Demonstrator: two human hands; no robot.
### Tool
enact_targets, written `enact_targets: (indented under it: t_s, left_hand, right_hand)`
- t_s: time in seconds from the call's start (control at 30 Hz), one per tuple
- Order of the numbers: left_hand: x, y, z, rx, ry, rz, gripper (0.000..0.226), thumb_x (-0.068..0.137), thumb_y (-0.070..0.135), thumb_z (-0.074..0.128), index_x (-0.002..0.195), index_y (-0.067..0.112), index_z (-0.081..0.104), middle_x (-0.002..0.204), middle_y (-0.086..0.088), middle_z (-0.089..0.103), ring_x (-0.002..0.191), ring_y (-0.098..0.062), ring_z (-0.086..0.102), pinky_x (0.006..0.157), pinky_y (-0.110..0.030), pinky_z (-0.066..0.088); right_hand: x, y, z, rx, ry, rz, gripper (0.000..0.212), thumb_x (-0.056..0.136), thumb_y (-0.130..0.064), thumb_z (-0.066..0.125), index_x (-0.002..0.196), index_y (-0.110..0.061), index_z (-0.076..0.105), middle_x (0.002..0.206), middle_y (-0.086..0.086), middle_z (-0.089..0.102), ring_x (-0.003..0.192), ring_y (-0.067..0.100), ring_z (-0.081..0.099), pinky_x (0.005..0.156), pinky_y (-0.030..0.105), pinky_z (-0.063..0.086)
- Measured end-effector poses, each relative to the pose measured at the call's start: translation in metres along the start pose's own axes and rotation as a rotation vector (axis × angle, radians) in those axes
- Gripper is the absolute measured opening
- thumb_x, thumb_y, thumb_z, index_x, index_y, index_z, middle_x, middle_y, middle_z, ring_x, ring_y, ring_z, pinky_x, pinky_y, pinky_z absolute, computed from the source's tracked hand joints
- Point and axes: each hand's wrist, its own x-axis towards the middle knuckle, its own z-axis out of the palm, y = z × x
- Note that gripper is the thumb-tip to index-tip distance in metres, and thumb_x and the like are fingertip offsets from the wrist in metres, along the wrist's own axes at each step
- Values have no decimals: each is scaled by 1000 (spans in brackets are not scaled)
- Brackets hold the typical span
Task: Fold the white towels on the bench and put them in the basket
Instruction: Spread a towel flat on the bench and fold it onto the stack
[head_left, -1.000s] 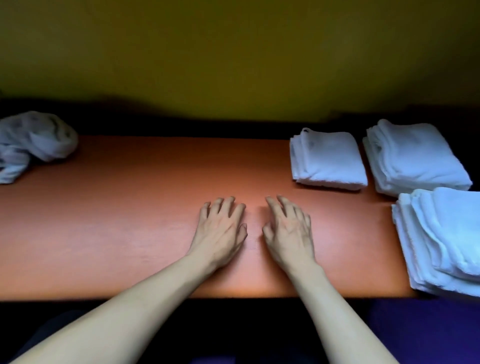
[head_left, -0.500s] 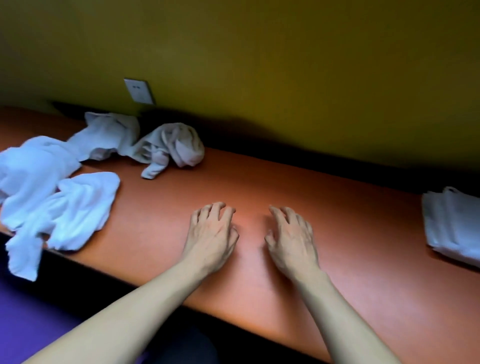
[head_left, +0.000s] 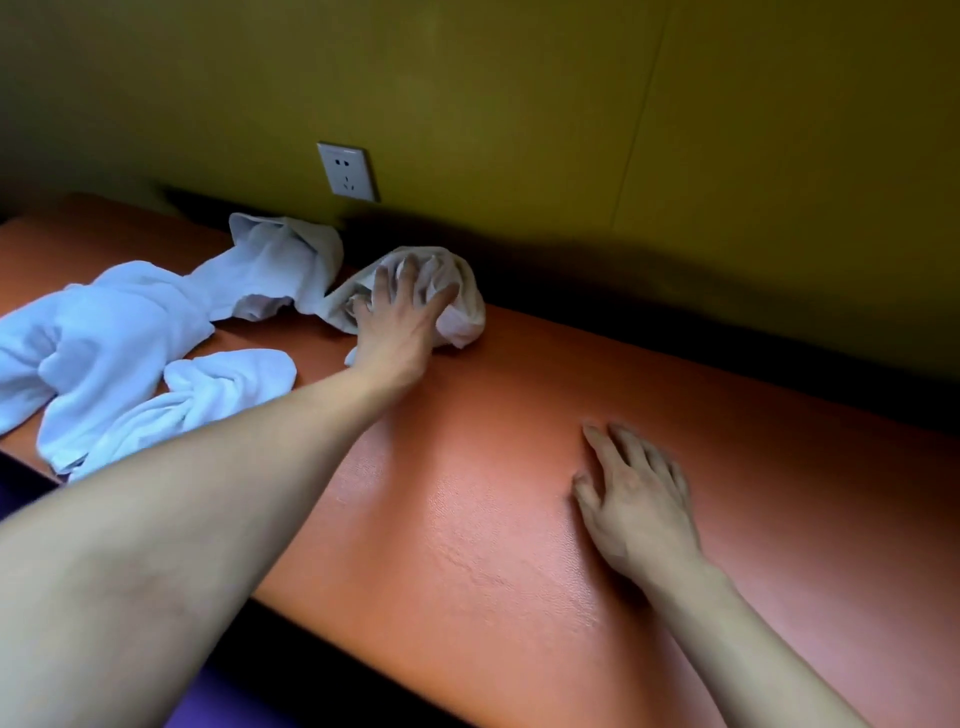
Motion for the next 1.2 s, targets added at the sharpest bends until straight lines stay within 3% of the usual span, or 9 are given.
enact_targets:
  t_s: [0.2,0.47,0.57,0.63,0.7,0.93,1.03,1.13,1.2]
  left_hand:
    - [8,3,14,-433,-9,16,35,95,22,55,128,12,56,136,-16,51,116,-43,57,94,-55,45]
    - [-116,53,0,-695,12,146,25,91,16,64,115,12,63,120,-4,56,102,-30,61,80,-36,43]
    - [-174,82,-11,-788,-38,249,21,87,16,69,107,16,65,113,1,57,99,-20,60,80,-35,47]
    - [-206,103,-17,-833,-87,299,20,85,16,71,105,19,66,110,5,57,97,-17,60,79,-34,48]
    - [-233,123,-21,-869,-138,312,23,85,17,71,107,21,67,111,8,56,98,-14,60,79,-32,47]
    - [-299,174,-41,-935,-285,349,36,88,18,69,124,26,64,123,15,55,107,-6,57,80,-23,38]
    - [-313,183,-55,-910,-279,441,52,86,17,62,136,29,55,134,13,57,112,-10,58,93,-33,44]
    - [-310,176,-68,-650,8,389,57,76,20,46,131,30,59,127,4,61,98,-30,60,86,-43,43]
    - [-302,166,-69,-495,70,306,59,75,16,52,133,30,58,130,2,58,95,-32,55,86,-42,39]
  right_hand:
    - [2,1,-5,25,-18,7,60,101,-44,41,157,-35,23,165,-3,24,152,20,18,125,43,8]
    - [-15,6,-16,83,-172,7,67,99,-42,48,160,-31,21,169,1,15,155,21,11,125,39,3]
    - [-51,9,-24,154,-204,-9,66,91,-43,56,152,-27,37,160,2,37,147,25,33,120,40,24]
    - [-85,13,-30,295,-157,26,60,78,-51,59,133,-30,53,133,-2,62,125,25,55,102,40,44]
    - [-119,22,-33,435,-47,95,57,71,-51,64,124,-32,56,118,-7,68,110,22,62,88,38,50]
    - [-213,52,-38,592,92,270,88,77,-29,75,149,-49,29,126,-9,47,108,13,54,90,34,48]
    - [-228,65,-40,496,222,282,56,80,-28,76,131,-38,54,111,-4,46,99,26,61,87,41,51]
    - [-230,78,-48,459,304,352,36,84,-20,72,118,-30,67,108,-1,49,101,32,60,95,43,47]
    - [-229,83,-55,445,331,397,25,88,-19,67,112,-25,72,110,3,51,105,34,58,96,41,45]
